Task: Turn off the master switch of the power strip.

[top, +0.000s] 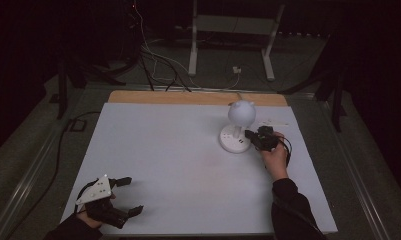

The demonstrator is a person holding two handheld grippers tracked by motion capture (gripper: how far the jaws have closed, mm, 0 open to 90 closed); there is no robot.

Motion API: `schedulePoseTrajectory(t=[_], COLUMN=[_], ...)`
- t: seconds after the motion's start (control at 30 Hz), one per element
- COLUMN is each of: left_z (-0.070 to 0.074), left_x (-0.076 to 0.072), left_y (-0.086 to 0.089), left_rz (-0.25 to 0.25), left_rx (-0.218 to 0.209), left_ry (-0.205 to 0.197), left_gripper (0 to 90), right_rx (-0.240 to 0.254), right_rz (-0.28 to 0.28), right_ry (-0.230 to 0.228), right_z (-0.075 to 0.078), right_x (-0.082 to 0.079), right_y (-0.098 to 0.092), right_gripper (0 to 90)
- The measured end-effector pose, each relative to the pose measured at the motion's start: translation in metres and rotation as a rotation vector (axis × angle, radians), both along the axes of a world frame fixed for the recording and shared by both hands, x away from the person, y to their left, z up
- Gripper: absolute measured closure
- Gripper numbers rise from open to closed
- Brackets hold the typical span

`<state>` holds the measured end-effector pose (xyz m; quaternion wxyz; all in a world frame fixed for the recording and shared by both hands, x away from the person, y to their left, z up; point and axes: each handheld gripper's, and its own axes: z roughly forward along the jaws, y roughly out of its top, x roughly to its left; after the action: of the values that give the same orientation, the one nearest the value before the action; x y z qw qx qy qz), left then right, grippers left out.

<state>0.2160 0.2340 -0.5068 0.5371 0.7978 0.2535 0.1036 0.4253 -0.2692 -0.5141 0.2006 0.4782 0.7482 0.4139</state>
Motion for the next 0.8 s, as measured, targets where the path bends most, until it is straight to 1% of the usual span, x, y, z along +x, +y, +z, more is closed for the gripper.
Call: schedulePoseTrajectory(t=[0.03, 0.07, 0.1, 0.2, 0.33, 0.37, 0.47, 0.53, 0.63, 0.7, 0.73, 0.77, 0.8], left_z=[0.0001, 0.0001, 0.0001, 0.0001, 0.0001, 0.0001, 0.0, 0.0002, 0.0001, 0.0002, 0.0002, 0.0, -0.0002], left_x=[-0.0002, -0.0003, -0.0004, -0.0004, -0.0005, -0.0004, -0.0003, -0.0005, -0.0002, 0.0001, 0.0001, 0.0004, 0.0009], left_y=[0.0, 0.0, 0.0, -0.0001, -0.0002, -0.0001, -0.0004, -0.0005, 0.0001, 0.0004, 0.0004, 0.0005, 0.0007], left_rz=[0.0, 0.0, 0.0, -0.001, -0.001, -0.001, -0.002, -0.003, 0.0, 0.003, 0.004, 0.005, 0.005], left_rx=[0.0, 0.0, -0.001, -0.002, -0.003, -0.002, -0.002, -0.002, -0.002, -0.006, -0.009, -0.009, -0.008], left_ry=[0.0, 0.0, 0.0, 0.001, 0.002, 0.002, 0.003, 0.001, 0.001, 0.002, 0.004, 0.003, 0.004], left_gripper=[0.1, 0.1, 0.1, 0.1, 0.1, 0.1, 0.1, 0.1, 0.1, 0.1, 0.1, 0.1, 0.1], right_rx=[-0.003, 0.003, -0.003, 0.001, 0.033, 0.029, -0.006, 0.007, 0.009, -0.012, -0.021, -0.021, -0.047], right_rz=[-0.003, 0.001, 0.001, 0.001, 0.002, 0.002, 0.013, 0.017, 0.02, 0.021, 0.026, 0.035, 0.045], right_ry=[0.0, 0.009, 0.004, -0.01, 0.006, 0.013, 0.015, 0.011, 0.008, 0.009, -0.012, 0.01, -0.012], right_z=[0.0002, 0.0006, 0.0004, -0.0011, -0.0018, -0.001, 0.0, -0.0012, -0.0011, 0.0008, 0.0025, 0.0056, 0.0057], right_x=[-0.0002, -0.0006, -0.0011, -0.0028, -0.0016, -0.0009, 0.0004, -0.0001, 0.0, 0.0001, -0.0011, -0.0018, -0.0027], right_y=[0.0007, 0.0011, 0.0016, 0.0014, -0.0014, -0.0014, 0.001, -0.0006, -0.001, 0.0008, 0.0019, 0.0027, 0.0035], right_gripper=[90.0, 90.0, 90.0, 90.0, 90.0, 90.0, 90.0, 90.0, 90.0, 90.0, 90.0, 90.0, 90.0])
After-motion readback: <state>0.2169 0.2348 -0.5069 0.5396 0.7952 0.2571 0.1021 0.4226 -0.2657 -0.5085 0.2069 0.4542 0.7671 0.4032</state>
